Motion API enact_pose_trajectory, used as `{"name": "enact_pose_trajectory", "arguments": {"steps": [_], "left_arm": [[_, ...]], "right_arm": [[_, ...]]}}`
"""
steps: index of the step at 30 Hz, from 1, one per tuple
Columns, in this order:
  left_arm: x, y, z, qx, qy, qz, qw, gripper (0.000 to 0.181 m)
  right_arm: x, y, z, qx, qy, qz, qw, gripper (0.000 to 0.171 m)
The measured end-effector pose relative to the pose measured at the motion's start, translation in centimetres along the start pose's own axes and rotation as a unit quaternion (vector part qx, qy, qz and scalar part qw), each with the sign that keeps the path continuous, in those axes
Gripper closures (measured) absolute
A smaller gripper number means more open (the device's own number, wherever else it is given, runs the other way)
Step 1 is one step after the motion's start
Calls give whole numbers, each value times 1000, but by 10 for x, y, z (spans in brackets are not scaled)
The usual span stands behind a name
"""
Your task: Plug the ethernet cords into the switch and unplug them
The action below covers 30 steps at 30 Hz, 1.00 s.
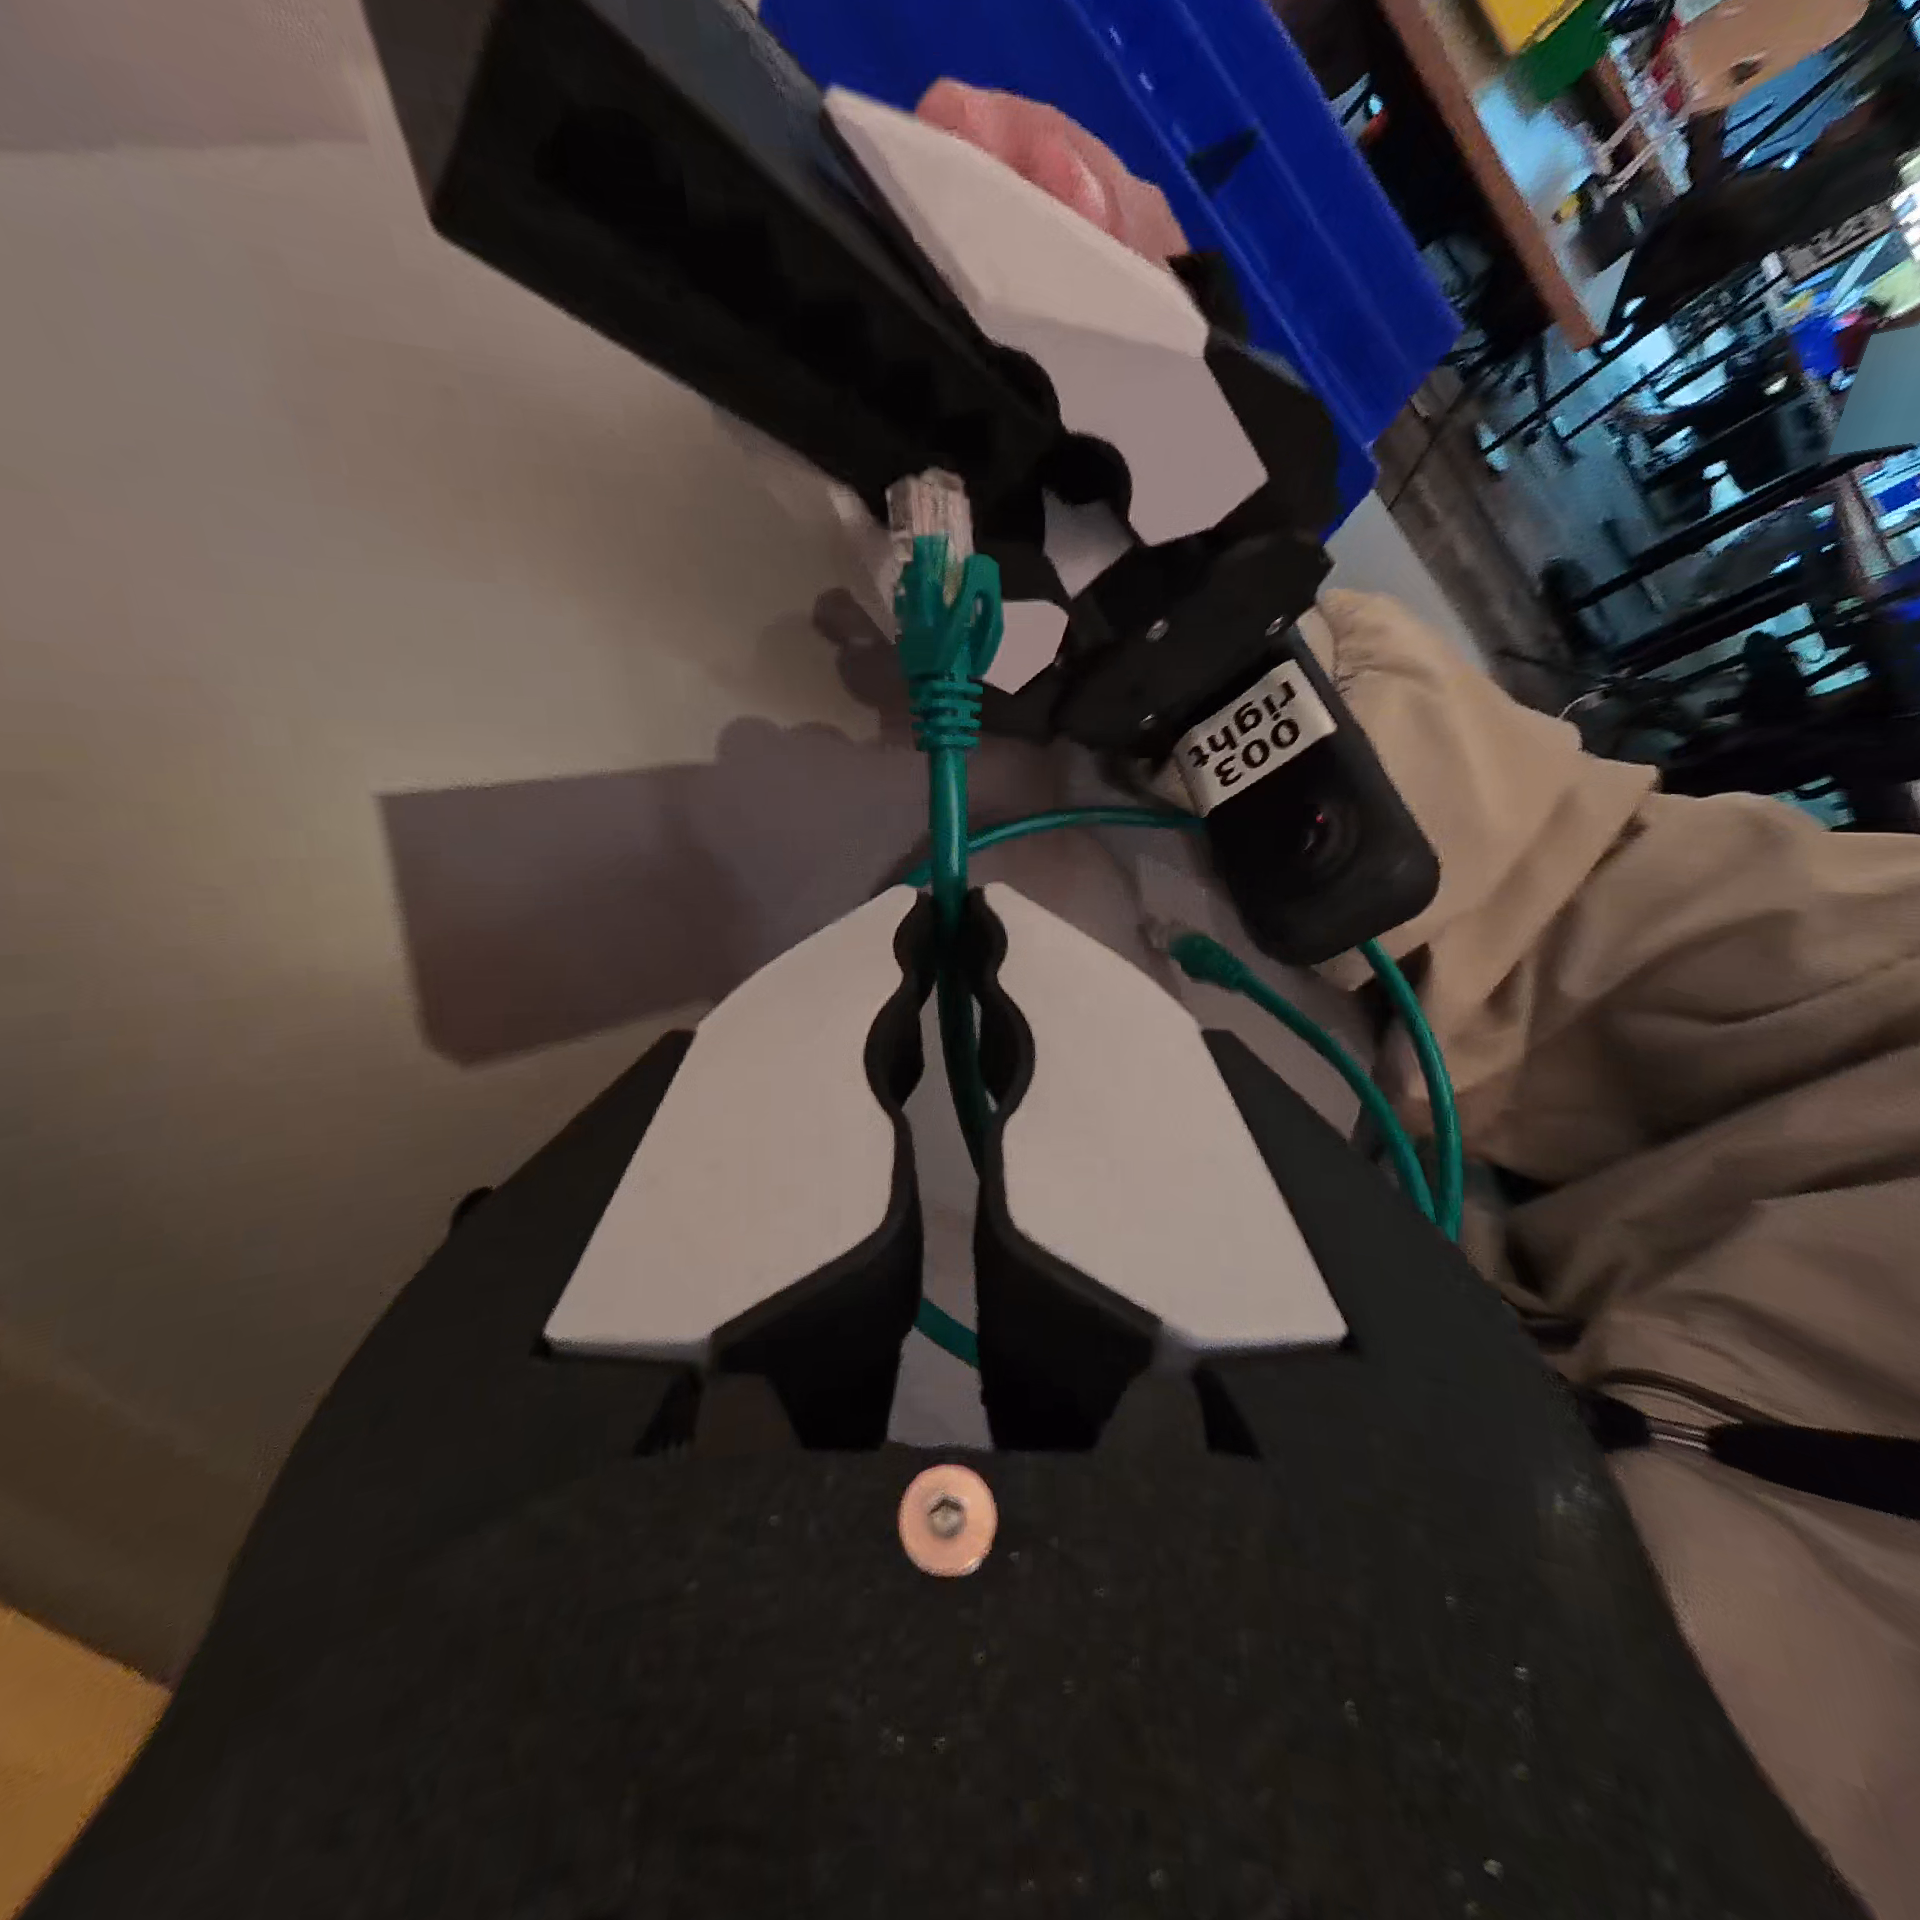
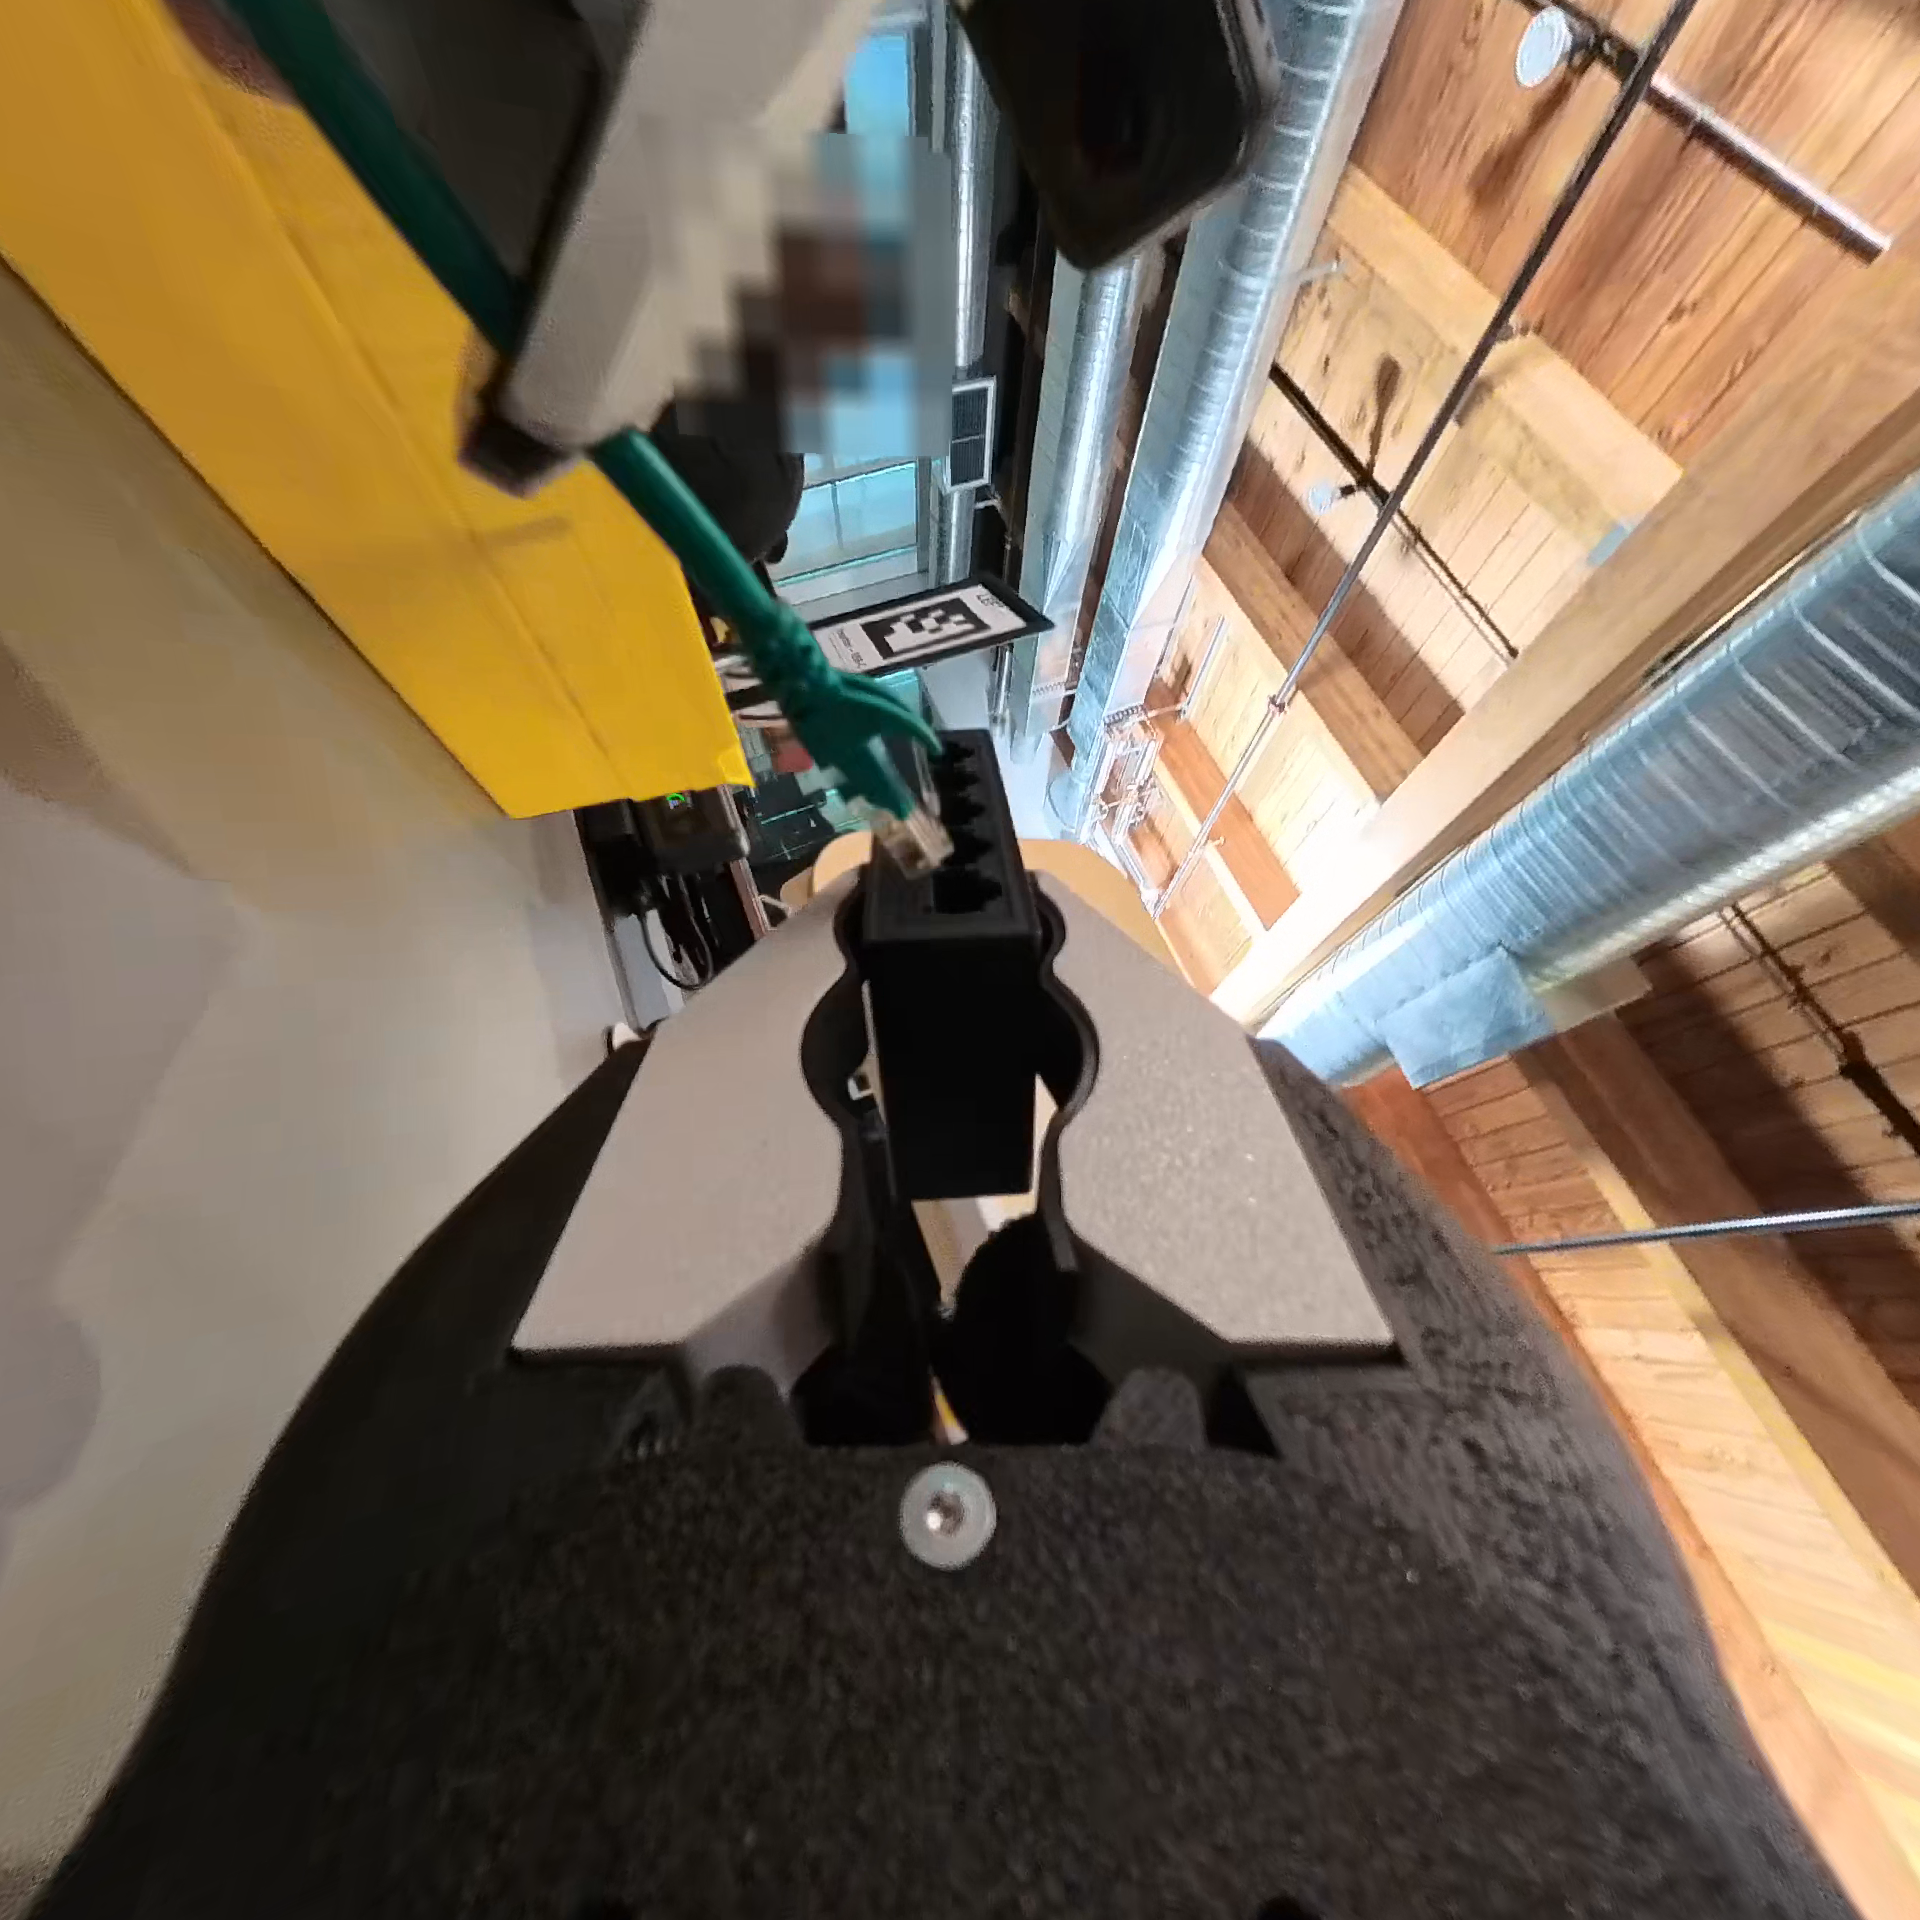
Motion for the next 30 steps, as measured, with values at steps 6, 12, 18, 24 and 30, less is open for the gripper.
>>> {"name": "enact_pose_trajectory", "arguments": {"steps": [6, 12, 18, 24, 30], "left_arm": [[-6, 2, 5, -15, 0, 21, 1000, 176], [-13, 3, 9, -16, -8, 31, 999, 176], [-14, 7, 11, -13, -17, 53, 998, 176], [-15, 10, 14, -20, -21, 61, 998, 176], [-16, 7, 13, -15, -21, 51, 998, 176]], "right_arm": [[0, -5, 6, -38, -13, -12, 999, 144], [1, -9, 12, -57, -29, -18, 998, 144], [2, -12, 19, -77, -47, -21, 996, 145], [1, -15, 23, -85, -56, -28, 994, 145], [2, -15, 22, -90, -56, -24, 994, 146]]}}
Point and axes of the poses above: each gripper's, where its closed fingertips meet, x out along the fingers, y out of its underside, z = x × y across the jaws, the point moved 8 cm from there along -x, back along the fingers, and after that the axes turned 3 degrees about -z, right-handed, at the moved point
